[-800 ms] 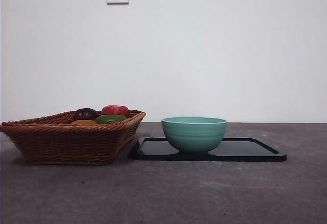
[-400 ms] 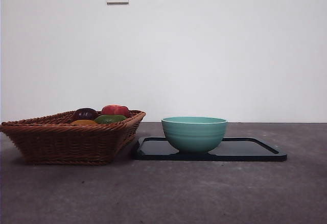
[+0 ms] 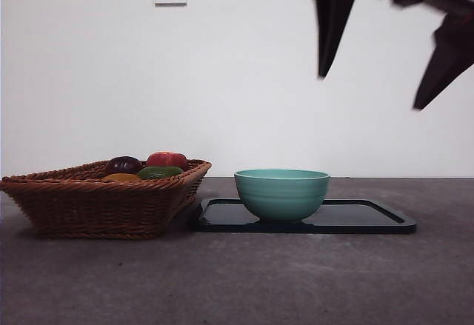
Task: Pick up the wifruite, put it on the bowl, pick up the plate, put it on desk
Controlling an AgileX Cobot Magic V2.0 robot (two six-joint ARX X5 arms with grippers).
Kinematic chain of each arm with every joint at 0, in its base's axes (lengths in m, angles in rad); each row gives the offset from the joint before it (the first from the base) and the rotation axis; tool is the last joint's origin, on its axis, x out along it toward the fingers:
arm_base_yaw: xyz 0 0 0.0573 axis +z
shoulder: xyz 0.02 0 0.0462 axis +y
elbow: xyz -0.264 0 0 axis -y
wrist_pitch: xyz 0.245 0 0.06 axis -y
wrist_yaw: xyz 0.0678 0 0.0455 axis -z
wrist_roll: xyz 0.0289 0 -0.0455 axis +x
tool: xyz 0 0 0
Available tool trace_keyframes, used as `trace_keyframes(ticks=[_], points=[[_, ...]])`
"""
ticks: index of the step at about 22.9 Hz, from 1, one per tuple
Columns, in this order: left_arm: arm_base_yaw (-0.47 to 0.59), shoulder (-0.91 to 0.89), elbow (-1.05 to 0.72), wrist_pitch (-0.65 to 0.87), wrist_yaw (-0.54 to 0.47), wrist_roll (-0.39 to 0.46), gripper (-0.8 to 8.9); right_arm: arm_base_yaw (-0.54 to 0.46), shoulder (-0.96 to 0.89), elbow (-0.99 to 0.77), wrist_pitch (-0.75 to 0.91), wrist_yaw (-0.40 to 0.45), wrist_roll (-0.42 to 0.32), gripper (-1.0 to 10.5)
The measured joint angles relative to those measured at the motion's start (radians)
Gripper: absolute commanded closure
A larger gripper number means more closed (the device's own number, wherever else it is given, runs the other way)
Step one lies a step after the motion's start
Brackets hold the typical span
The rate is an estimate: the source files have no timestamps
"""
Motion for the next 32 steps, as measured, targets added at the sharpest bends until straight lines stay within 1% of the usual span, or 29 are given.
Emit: trace_keyframes(ticks=[4,10,12,15,16,19,21,23,27,29,31,32], points=[[0.0,0.0,0.0,0.0,0.0,0.0,1.6,-0.048,0.206,0.158,0.007,0.001,-0.06,3.6],[0.0,0.0,0.0,-0.002,0.0,0.0,1.6,-0.128,0.477,0.384,0.011,0.003,-0.093,3.6],[0.0,0.0,0.0,-0.002,0.0,0.0,1.6,-0.146,0.546,0.431,0.019,0.004,-0.102,3.6],[0.0,0.0,0.0,-0.003,0.0,0.0,1.61,-0.159,0.617,0.447,0.042,0.003,-0.104,3.7],[0.0,0.0,0.0,-0.003,0.0,0.0,1.6,-0.163,0.634,0.447,0.042,0.003,-0.104,4.2],[0.0,0.0,0.0,-0.003,0.0,0.0,1.6,-0.169,0.66,0.447,0.045,0.003,-0.105,6.3],[0.0,0.0,0.0,-0.003,0.0,0.0,1.6,-0.169,0.66,0.447,0.072,-0.001,-0.108,8.2],[0.0,0.0,0.0,-0.003,0.0,0.0,1.6,-0.169,0.66,0.447,0.072,-0.026,-0.111,9.2],[0.0,0.0,0.0,-0.003,0.0,0.001,1.6,-0.169,0.66,0.447,0.068,-0.03,-0.134,9.3],[0.0,0.0,0.0,-0.003,0.0,0.0,1.6,-0.169,0.654,0.457,0.038,-0.029,-0.14,9.3],[0.0,0.0,0.0,-0.003,0.0,0.0,1.6,-0.169,0.594,0.489,-0.018,-0.029,-0.171,9.3],[0.0,0.0,0.0,-0.003,0.0,0.0,1.6,-0.169,0.536,0.498,-0.059,-0.021,-0.196,9.3]])
